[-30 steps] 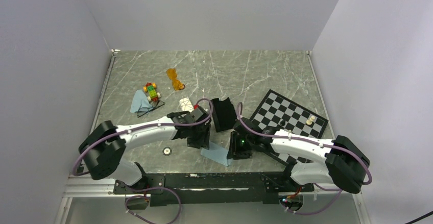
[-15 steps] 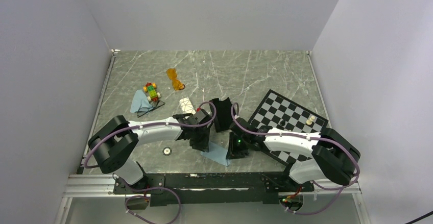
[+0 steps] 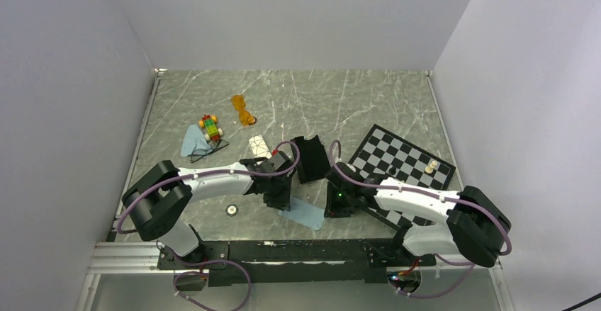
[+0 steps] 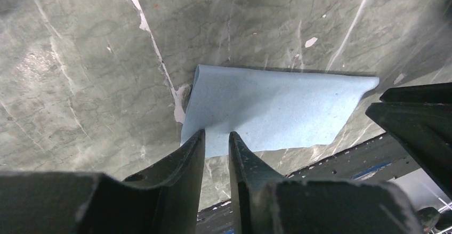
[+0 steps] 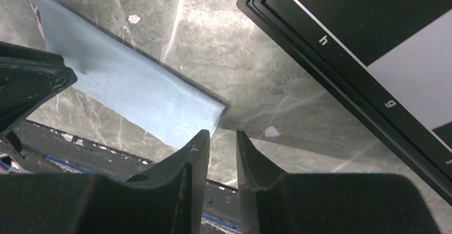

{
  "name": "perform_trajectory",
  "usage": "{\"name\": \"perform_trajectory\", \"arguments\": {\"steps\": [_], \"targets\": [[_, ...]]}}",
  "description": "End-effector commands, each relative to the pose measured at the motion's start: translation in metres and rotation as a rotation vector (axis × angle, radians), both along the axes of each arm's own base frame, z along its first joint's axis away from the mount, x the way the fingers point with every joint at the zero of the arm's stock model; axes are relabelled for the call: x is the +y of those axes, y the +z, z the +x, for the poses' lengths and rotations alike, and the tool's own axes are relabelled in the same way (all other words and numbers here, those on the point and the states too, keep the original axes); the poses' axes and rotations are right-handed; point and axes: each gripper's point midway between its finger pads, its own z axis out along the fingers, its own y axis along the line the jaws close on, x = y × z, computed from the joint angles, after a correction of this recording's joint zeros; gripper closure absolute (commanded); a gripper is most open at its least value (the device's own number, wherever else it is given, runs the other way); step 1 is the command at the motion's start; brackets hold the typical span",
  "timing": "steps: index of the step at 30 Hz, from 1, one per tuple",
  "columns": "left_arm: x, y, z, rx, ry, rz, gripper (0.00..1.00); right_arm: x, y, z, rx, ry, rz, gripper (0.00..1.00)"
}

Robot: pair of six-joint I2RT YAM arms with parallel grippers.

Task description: Organize the sunglasses

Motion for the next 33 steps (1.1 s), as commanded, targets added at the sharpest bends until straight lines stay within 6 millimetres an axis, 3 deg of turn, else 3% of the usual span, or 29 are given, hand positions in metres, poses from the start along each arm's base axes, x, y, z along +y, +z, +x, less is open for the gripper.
{"name": "perform_trajectory", "arguments": {"steps": [1, 5, 9, 17, 26, 33], "targets": [[-0.001, 0.008, 0.003, -0.036, -0.008, -0.021, 0.68, -0.002, 0.013, 0.004, -0.040, -0.001, 0.011, 0.70], [-0.011, 0.031, 0.007, -0.078, -0.022, -0.101, 0.56, 0.007, 0.023, 0.004, -0.051, 0.005, 0.067, 0.68], [0.003, 0.034, 0.014, -0.126, 0.014, -0.049, 0.50, 0.010, 0.021, 0.002, -0.028, -0.007, 0.086, 0.68], [0.006, 0.015, 0.012, -0.088, -0.006, -0.012, 0.51, 0.004, 0.014, 0.005, -0.045, 0.012, 0.036, 0.66], [0.010, -0.004, 0.013, -0.061, -0.007, 0.050, 0.54, 0.016, 0.000, -0.004, 0.016, 0.026, 0.073, 0.66], [0.005, -0.014, 0.012, -0.046, -0.032, 0.055, 0.64, 0.022, -0.004, -0.005, 0.035, 0.010, 0.077, 0.66]]}}
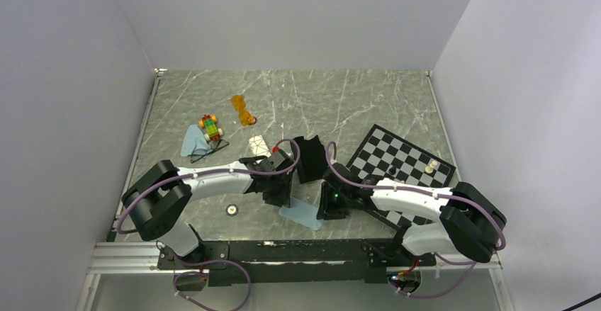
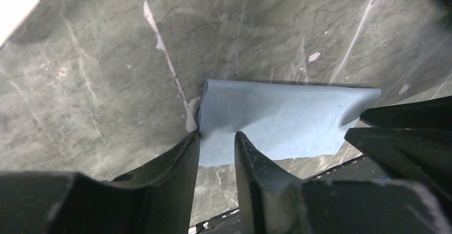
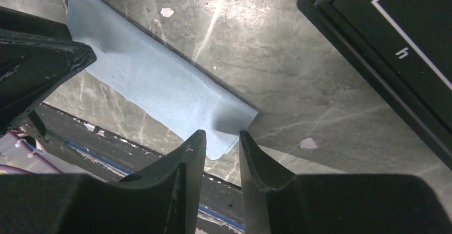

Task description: Organize the sunglasses

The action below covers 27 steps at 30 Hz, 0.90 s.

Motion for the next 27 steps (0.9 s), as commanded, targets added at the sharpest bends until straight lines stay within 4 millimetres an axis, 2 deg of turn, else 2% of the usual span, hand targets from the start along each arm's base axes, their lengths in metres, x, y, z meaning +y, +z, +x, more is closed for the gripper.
{"name": "perform_trajectory", "arguments": {"steps": [1, 9, 13, 23, 27], "targets": [[0.001, -0.017, 0.002, 0.008, -0.025, 0.044, 0.66, 0.004, -0.004, 0.001, 0.007, -0.032, -0.001, 0.67], [0.000, -0.018, -0.001, 0.017, -0.035, 0.044, 0.85, -0.006, -0.003, 0.015, -0.052, -0.137, -0.059, 0.71], [-0.001, -0.013, 0.002, -0.005, -0.034, 0.029, 0.99, -0.013, 0.000, 0.023, -0.093, -0.189, -0.087, 0.73], [-0.025, -0.003, 0.000, -0.005, -0.087, -0.077, 1.00, 0.004, 0.004, 0.019, -0.114, -0.145, -0.085, 0.74], [-0.030, 0.005, 0.002, -0.022, -0.086, -0.119, 1.00, 0.009, 0.006, 0.018, -0.123, -0.133, -0.073, 0.78]]}}
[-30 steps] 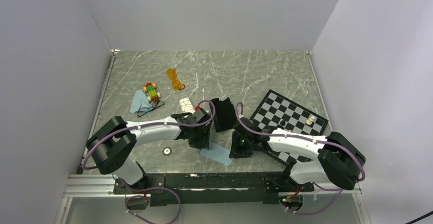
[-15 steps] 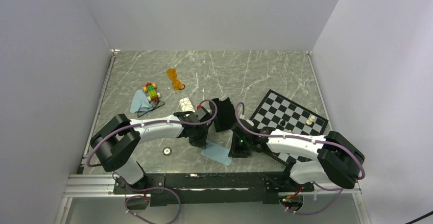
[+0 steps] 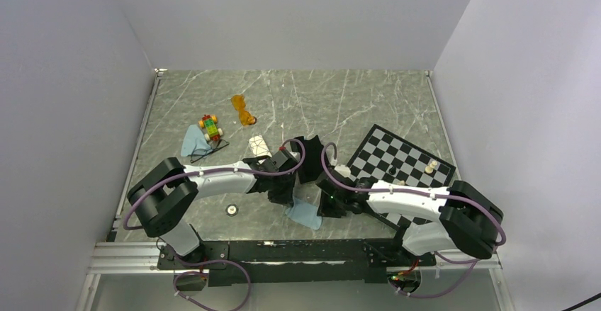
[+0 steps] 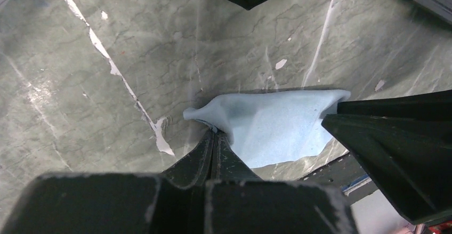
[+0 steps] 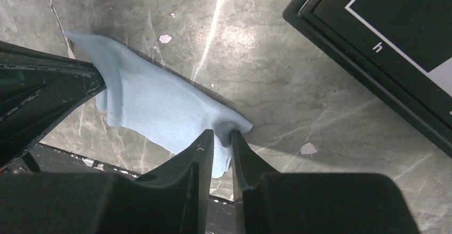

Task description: Organize the sunglasses

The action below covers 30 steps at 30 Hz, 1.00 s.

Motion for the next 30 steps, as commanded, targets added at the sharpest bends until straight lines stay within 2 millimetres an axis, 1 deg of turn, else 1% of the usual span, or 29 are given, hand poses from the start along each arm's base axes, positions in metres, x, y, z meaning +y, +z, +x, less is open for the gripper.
{"name": "perform_trajectory", "arguments": {"steps": [1, 4, 7, 8, 9, 14, 20, 23, 25, 30], "targets": [[-0.009, 0.006, -0.001, -0.018, -0.016, -0.056, 1.00, 0.006, 0.007, 0.006, -0.033, -0.021, -0.005, 0.79], [-0.005, 0.004, 0.001, -0.021, -0.001, -0.030, 1.00, 0.005, 0.008, 0.008, -0.050, -0.026, -0.015, 0.83], [-0.006, 0.006, 0.002, -0.026, 0.005, -0.038, 1.00, 0.005, 0.011, 0.011, -0.066, -0.029, -0.014, 0.90], [-0.007, 0.008, 0.002, -0.032, 0.002, -0.044, 1.00, 0.005, 0.012, 0.011, -0.072, -0.031, -0.012, 0.94], [-0.008, 0.011, 0.003, -0.043, 0.001, -0.053, 1.00, 0.006, 0.014, 0.012, -0.080, -0.030, -0.008, 1.00], [-0.007, 0.027, 0.013, -0.106, -0.002, -0.053, 1.00, 0.013, 0.024, 0.019, -0.130, -0.035, 0.050, 1.00], [-0.001, 0.041, 0.025, -0.175, -0.022, -0.006, 1.00, 0.014, 0.045, 0.030, -0.213, -0.065, 0.103, 1.00], [-0.002, 0.050, 0.028, -0.197, -0.061, 0.004, 1.00, 0.017, 0.056, 0.036, -0.254, -0.079, 0.140, 1.00], [0.000, 0.059, 0.039, -0.243, -0.054, 0.037, 1.00, 0.019, 0.063, 0.040, -0.278, -0.097, 0.170, 1.00], [-0.001, 0.077, 0.055, -0.314, -0.078, 0.062, 1.00, 0.025, 0.074, 0.048, -0.315, -0.141, 0.228, 1.00]]}}
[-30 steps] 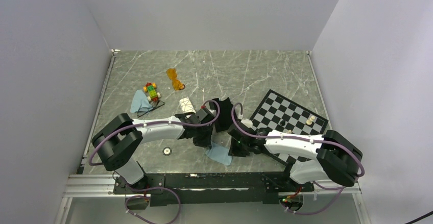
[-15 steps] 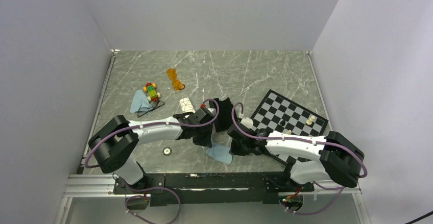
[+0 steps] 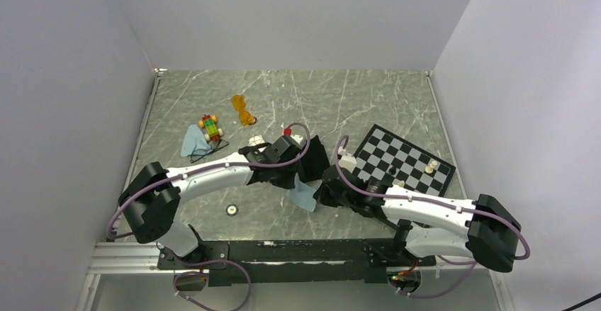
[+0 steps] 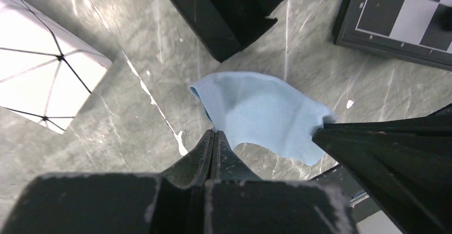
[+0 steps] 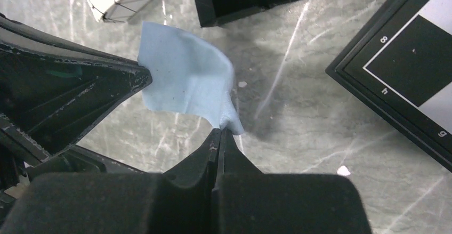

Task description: Organize the sunglasses

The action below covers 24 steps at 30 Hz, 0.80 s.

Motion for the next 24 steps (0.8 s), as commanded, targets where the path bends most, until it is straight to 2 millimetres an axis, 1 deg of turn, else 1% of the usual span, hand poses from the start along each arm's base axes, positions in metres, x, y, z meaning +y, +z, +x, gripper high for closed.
{"name": "perform_trajectory", "arguments": {"steps": [1, 5, 7, 9, 13, 16, 21, 24], "targets": [[0.001, 0.029, 0.021, -0.117, -0.038, 0.028, 1.00, 0.010, 0.023, 0.017, -0.084, -0.068, 0.102, 1.00], [0.001, 0.047, 0.046, -0.199, -0.085, 0.050, 1.00, 0.009, 0.041, 0.033, -0.157, -0.149, 0.155, 1.00], [-0.005, 0.058, 0.059, -0.243, -0.136, 0.050, 1.00, 0.008, 0.049, 0.042, -0.195, -0.190, 0.173, 1.00], [-0.008, 0.062, 0.073, -0.278, -0.172, 0.076, 1.00, 0.007, 0.053, 0.049, -0.210, -0.237, 0.186, 1.00], [-0.011, 0.066, 0.098, -0.334, -0.211, 0.145, 1.00, 0.008, 0.057, 0.063, -0.248, -0.303, 0.207, 1.00], [-0.011, 0.067, 0.114, -0.348, -0.242, 0.168, 1.00, 0.011, 0.055, 0.074, -0.248, -0.314, 0.172, 1.00], [-0.017, 0.069, 0.137, -0.367, -0.293, 0.180, 1.00, 0.017, 0.047, 0.098, -0.230, -0.308, 0.151, 1.00], [-0.022, 0.064, 0.146, -0.374, -0.350, 0.199, 1.00, 0.022, 0.052, 0.111, -0.247, -0.316, 0.175, 1.00]]}}
